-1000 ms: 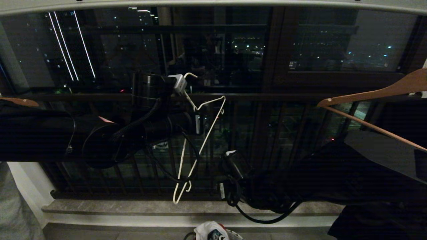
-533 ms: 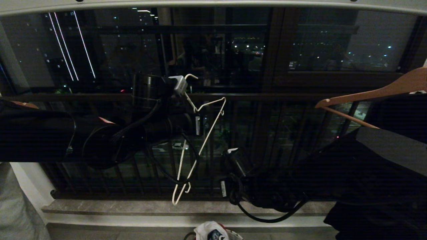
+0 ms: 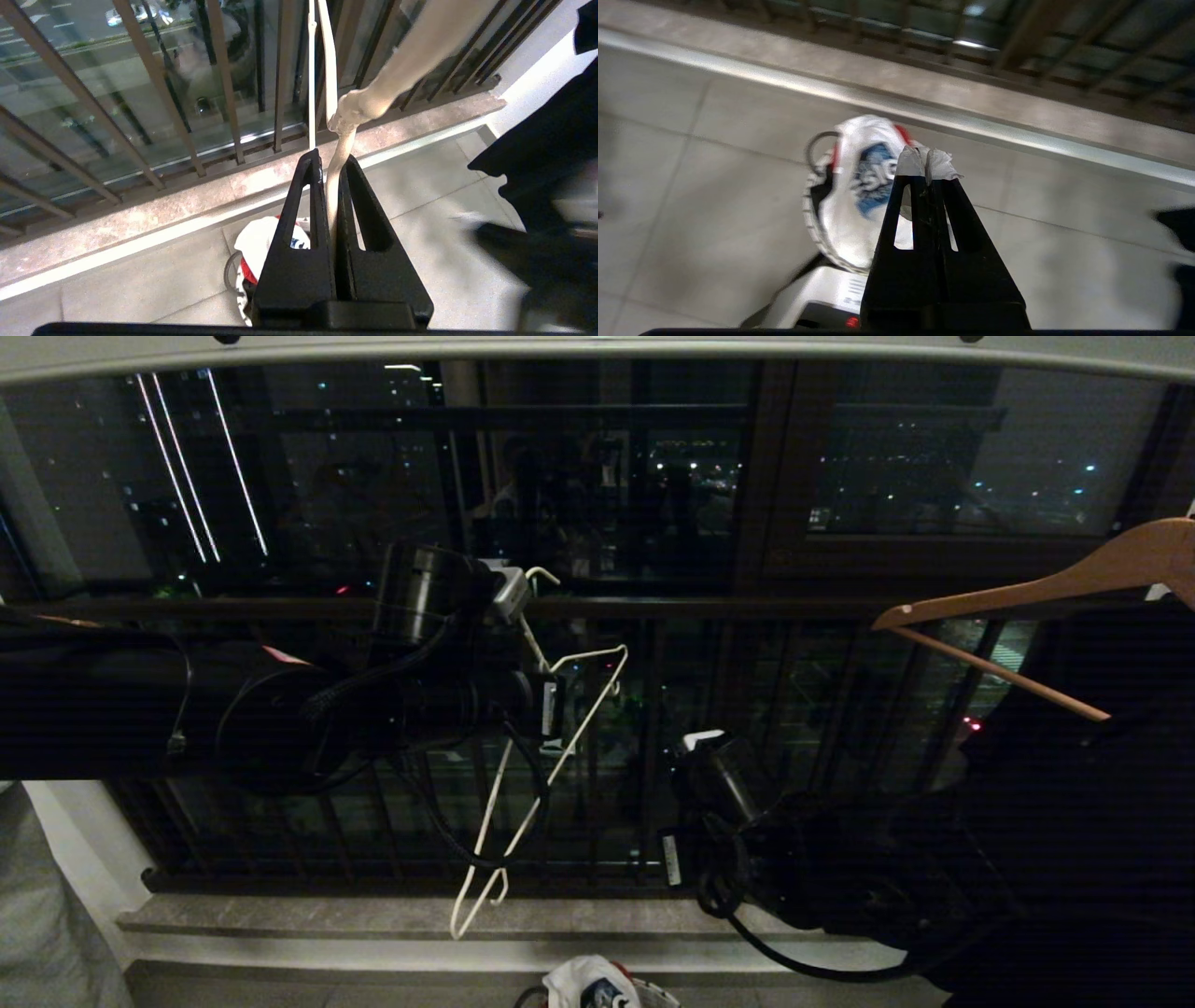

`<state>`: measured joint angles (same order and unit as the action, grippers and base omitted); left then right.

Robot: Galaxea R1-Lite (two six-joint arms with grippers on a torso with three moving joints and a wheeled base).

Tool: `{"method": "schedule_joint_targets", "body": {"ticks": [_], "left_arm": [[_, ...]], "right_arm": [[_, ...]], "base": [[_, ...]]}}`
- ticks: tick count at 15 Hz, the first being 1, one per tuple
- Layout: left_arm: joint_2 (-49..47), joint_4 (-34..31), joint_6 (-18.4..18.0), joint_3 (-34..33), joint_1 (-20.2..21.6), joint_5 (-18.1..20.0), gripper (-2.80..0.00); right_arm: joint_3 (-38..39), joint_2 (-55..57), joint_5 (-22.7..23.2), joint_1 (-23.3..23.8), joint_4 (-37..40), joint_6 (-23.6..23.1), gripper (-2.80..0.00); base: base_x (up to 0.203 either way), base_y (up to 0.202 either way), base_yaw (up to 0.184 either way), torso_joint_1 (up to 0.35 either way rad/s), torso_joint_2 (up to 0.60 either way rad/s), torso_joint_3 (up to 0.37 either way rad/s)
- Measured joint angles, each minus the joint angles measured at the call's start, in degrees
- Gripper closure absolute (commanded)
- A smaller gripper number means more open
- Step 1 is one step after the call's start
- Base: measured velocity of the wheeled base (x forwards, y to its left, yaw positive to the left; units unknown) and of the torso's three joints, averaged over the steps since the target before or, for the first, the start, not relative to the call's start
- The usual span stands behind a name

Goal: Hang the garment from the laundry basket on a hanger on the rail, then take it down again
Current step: Put clothes in the basket, then hang the clothes rack on the clothesline

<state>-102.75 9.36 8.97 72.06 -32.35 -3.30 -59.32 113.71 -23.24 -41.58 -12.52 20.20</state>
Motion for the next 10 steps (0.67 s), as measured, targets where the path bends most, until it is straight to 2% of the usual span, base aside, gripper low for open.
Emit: {"method": "schedule_joint_targets", "body": {"ticks": [4,8,10], "left_arm": [[1.19,-3.16,-0.95,-0.28,-0.05,0.07,0.0],[5.54,-8.5,-1.04,-1.08,-0.55,0.3,0.0],[9.57,-11.36,-0.93,-2.83,-1.29,0.39,0.0]], "right_arm": [[6.76,-12.43,-4.93,-1.5,0.4,-1.52,0.0],[13.49,-25.36,-7.86,-2.13,0.67,-7.73,0.0],[16.42,-30.92,-8.39,-2.22,2.37,-9.39,0.0]], "base": [[0.0,0.0,0.0,0.0,0.0,0.0],[0.0,0.0,0.0,0.0,0.0,0.0],[0.0,0.0,0.0,0.0,0.0,0.0]]}}
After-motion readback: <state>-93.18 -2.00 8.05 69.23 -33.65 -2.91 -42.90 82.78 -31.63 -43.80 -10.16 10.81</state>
